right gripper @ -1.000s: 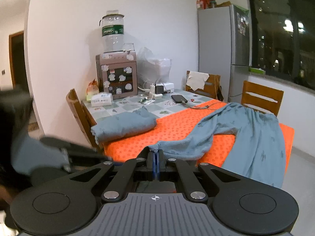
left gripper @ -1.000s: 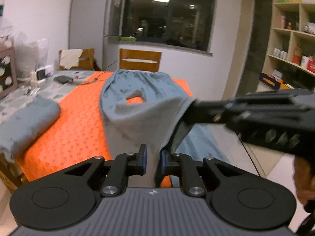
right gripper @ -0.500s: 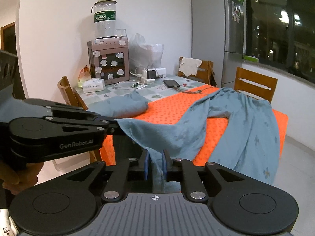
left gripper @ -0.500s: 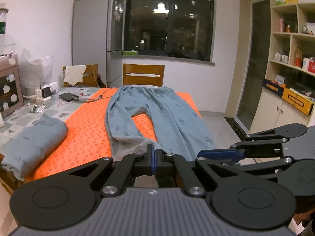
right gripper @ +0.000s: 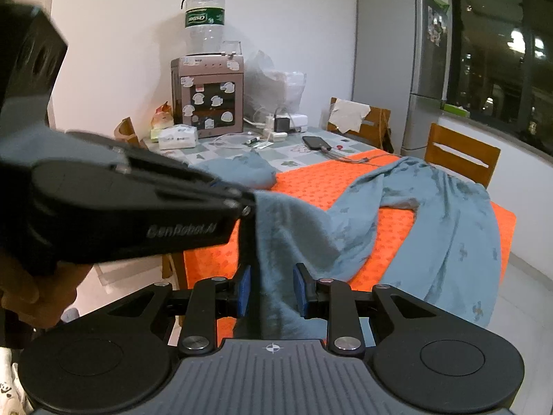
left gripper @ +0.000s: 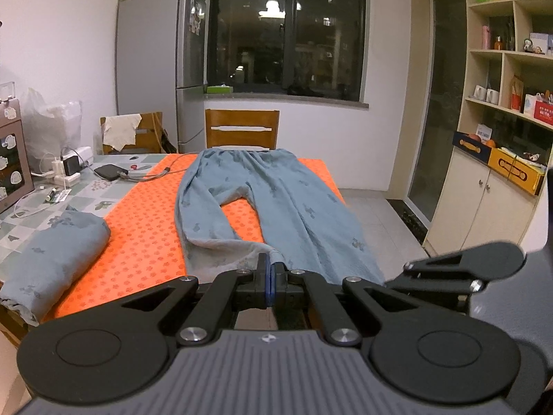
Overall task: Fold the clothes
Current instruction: 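Hold the garment edge with the right gripper while the left gripper holds the waistband, then lift the pants with both grippers and swing them across the table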
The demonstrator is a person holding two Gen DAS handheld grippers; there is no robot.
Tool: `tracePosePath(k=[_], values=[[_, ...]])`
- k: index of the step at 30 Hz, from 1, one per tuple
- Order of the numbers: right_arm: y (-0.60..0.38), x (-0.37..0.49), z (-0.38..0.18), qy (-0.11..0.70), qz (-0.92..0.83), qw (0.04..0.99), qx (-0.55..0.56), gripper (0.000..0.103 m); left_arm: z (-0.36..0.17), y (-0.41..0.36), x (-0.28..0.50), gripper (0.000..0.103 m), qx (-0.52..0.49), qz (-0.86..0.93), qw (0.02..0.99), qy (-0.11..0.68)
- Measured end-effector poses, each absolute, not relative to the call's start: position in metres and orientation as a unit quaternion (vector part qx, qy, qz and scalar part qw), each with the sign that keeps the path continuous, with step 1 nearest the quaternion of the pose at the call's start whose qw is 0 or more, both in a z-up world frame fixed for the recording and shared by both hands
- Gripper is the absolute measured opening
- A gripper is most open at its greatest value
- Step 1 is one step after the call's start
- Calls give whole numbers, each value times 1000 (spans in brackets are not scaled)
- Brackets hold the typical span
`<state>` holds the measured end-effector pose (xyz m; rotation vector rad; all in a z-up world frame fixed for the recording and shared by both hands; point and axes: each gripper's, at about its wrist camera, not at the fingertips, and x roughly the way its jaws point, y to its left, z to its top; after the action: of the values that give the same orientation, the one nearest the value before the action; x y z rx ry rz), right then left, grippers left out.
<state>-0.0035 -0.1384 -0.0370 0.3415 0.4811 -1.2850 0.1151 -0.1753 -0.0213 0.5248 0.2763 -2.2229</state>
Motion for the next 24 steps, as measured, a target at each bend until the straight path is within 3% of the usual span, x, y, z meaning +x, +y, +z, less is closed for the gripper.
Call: tracePosePath(k=[7, 9, 10, 24], values=[[-147, -1, -39, 224, -609, 747, 145, 28, -16, -175, 113, 1, 206, -884, 406, 106], [-153, -1, -41, 232, -610, 746, 137, 6, -17, -175, 113, 1, 208, -883, 408, 104], [-155, -3, -42, 233, -610, 744, 138, 5, -19, -175, 113, 1, 209, -881, 411, 103], [-138, -16, -4, 190, -618, 754, 111, 4, -77, -156, 128, 9, 179, -848, 468, 173]])
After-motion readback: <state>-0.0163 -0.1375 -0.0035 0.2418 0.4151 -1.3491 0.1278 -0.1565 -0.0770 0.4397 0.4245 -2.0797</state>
